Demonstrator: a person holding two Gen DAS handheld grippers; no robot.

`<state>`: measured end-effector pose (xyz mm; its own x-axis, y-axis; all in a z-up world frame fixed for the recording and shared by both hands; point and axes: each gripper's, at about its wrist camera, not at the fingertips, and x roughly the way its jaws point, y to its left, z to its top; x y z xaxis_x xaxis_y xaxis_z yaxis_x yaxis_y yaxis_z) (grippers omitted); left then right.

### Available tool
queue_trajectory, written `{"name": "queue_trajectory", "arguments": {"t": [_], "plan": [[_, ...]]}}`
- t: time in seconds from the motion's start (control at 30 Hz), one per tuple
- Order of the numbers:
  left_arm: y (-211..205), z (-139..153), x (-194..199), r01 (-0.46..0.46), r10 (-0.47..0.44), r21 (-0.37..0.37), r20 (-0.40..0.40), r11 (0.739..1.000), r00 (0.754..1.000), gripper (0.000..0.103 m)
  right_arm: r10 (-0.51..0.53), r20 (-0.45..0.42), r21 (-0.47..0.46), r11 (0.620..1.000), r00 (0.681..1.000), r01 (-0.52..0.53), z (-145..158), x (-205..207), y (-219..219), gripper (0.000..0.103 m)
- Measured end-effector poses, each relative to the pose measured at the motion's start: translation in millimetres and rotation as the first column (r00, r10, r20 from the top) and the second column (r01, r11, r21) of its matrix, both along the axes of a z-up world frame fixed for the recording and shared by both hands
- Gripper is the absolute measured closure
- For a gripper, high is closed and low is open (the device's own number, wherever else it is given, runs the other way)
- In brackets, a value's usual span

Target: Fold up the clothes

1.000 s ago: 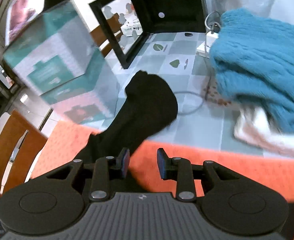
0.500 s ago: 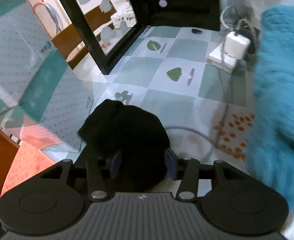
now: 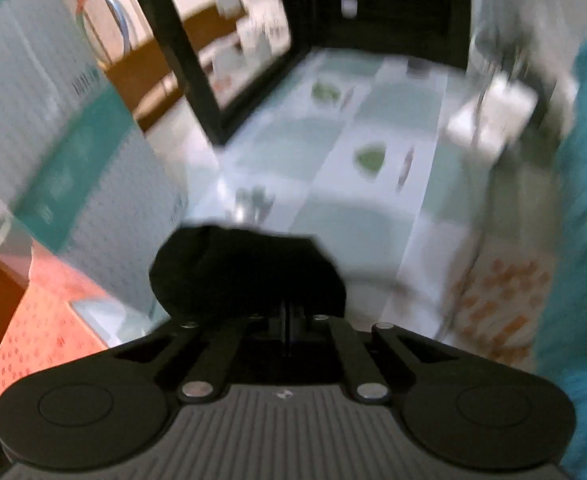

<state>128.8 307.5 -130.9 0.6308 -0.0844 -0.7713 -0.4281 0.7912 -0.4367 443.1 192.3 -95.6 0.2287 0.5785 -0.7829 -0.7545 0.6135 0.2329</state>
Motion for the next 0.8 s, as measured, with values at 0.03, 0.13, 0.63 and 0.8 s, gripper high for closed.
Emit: {"name": "queue_trajectory", "arguments": {"t": [0.03,0.13,0.63,0.8], "plan": [[2,-1,-1,-0.01,0.01,-0.012,0.001,1.0,1.0,0.072,-0.018,0.047,0.018,1.0,0.999,0.017,16,-1,-3,0.101],[7,-4,-4,-0.038,0.039,-0.042,0.007,0.998,0.999,0.075,-0.06,0.177,0.075,0.996,0.982,0.047,66,-3,-12,0.101],[7,54,-71,-0.159,0.177,-0.159,0.104,0.974,0.979,0.071,0.098,0.286,0.108,0.985,0.953,-0.134,158,-151,-80,0.101],[-4,67,-117,-0.182,0.199,-0.162,0.101,0.97,0.975,0.07,0.176,0.303,0.057,0.978,0.937,-0.202,150,-223,-107,0.101]]}}
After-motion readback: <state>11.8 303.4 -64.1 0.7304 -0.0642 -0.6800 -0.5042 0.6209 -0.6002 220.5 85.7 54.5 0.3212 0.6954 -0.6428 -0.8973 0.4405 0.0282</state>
